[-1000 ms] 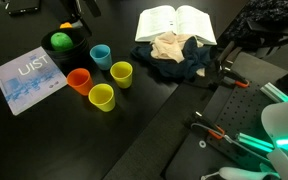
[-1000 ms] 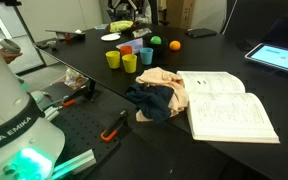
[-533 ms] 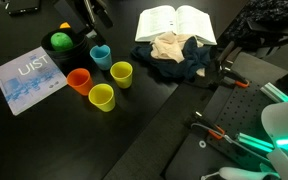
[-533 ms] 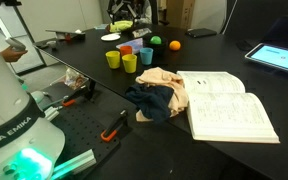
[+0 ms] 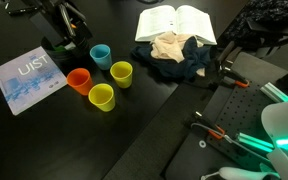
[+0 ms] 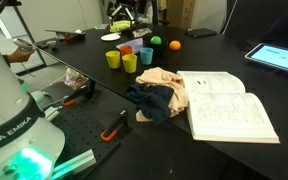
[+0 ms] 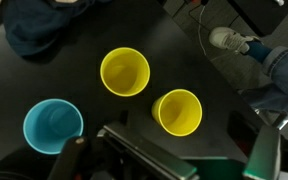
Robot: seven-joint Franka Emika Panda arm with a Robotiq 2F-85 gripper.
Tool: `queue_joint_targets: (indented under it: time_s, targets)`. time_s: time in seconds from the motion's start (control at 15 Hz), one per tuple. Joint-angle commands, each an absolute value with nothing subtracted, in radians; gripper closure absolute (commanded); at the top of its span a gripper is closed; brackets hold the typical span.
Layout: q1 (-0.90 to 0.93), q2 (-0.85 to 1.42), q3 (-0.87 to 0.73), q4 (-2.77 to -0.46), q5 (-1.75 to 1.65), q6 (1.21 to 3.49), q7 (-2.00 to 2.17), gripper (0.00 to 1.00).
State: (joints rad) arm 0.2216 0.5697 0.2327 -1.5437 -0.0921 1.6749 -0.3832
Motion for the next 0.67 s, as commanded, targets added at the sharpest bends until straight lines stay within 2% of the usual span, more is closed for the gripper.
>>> queue_joint_targets:
  time_s: [0.0, 0.6]
  targets:
    - [0.227, 0.633, 0.245, -1.466, -0.075, 1.707, -0.413, 0.0]
    - [0.242, 0.716, 0.275, -1.388, -0.056, 1.746, -0.448, 0.0]
